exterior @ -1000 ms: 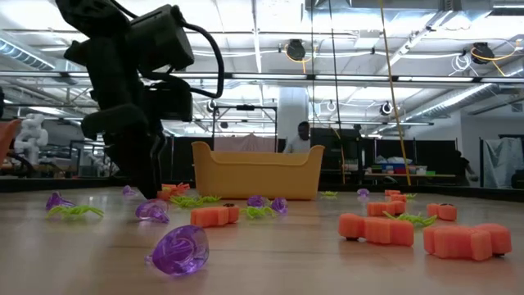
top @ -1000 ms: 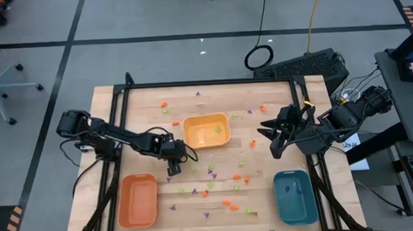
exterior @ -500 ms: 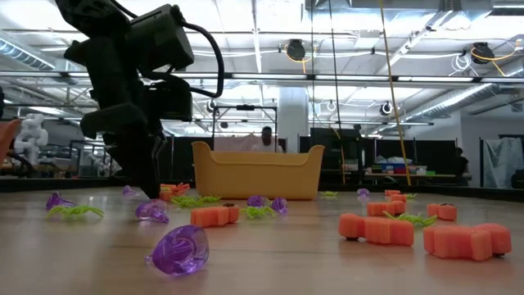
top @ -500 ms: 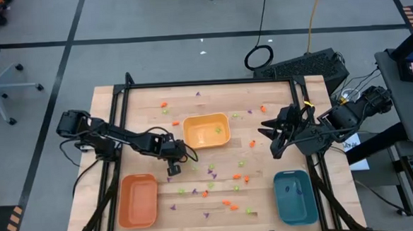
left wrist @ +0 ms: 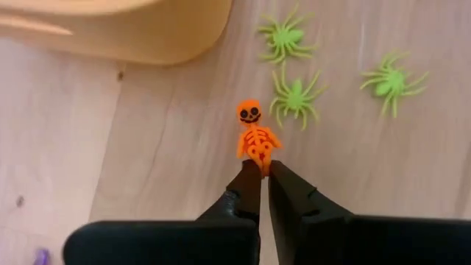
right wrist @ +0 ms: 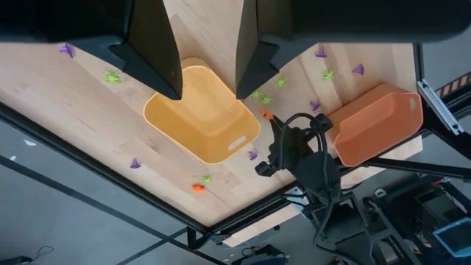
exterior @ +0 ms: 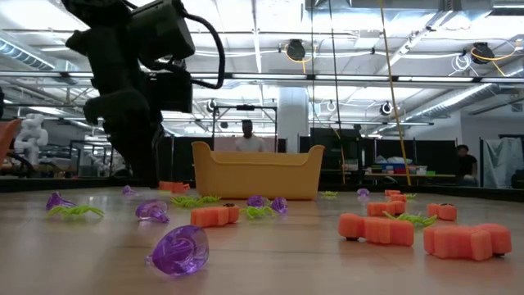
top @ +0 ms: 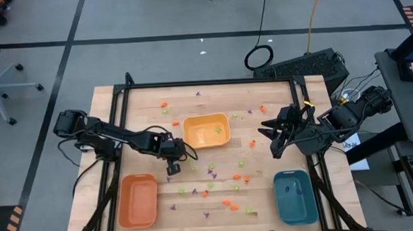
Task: Sort Halloween decoration
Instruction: Put the orange skeleton toy into the orange bin
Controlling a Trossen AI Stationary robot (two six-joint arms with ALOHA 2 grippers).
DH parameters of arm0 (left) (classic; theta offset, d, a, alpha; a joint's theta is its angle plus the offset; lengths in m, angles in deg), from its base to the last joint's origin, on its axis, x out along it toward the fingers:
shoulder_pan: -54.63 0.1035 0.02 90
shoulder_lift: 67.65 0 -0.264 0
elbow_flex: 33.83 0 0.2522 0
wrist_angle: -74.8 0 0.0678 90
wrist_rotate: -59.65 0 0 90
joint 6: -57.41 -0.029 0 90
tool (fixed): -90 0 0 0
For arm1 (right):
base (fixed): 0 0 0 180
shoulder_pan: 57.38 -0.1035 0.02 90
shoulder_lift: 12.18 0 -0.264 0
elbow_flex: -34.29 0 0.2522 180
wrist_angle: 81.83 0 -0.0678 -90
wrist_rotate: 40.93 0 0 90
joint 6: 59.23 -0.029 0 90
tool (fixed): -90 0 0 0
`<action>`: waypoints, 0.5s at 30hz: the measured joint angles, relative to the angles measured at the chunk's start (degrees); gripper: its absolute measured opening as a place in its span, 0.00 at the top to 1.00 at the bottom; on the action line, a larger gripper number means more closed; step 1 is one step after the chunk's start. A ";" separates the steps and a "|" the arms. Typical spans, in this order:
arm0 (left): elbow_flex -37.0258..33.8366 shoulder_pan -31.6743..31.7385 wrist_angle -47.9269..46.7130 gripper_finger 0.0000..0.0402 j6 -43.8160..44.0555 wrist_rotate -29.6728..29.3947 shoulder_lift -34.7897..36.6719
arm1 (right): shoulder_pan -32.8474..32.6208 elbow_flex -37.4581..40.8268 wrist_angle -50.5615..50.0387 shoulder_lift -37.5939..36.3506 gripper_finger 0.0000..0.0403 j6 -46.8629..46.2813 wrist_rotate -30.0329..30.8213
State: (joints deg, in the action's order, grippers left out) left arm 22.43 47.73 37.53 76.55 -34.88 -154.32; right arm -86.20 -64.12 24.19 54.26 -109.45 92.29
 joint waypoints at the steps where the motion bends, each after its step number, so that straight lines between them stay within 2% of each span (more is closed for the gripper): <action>1: 0.04 0.00 -0.02 0.97 0.00 0.02 0.48 | 0.00 0.00 0.00 -0.01 0.71 0.01 0.00; 8: 0.27 0.00 0.09 0.97 2.02 2.18 6.64 | 0.00 0.00 0.02 -0.01 0.71 0.12 0.00; 15: 0.27 -1.13 1.86 0.97 7.53 4.39 17.44 | 0.00 0.00 0.02 -0.01 0.71 0.09 0.09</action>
State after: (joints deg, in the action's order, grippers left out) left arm 22.69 46.60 39.39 84.08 -30.49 -136.87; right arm -86.20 -64.12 24.21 54.25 -109.36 92.37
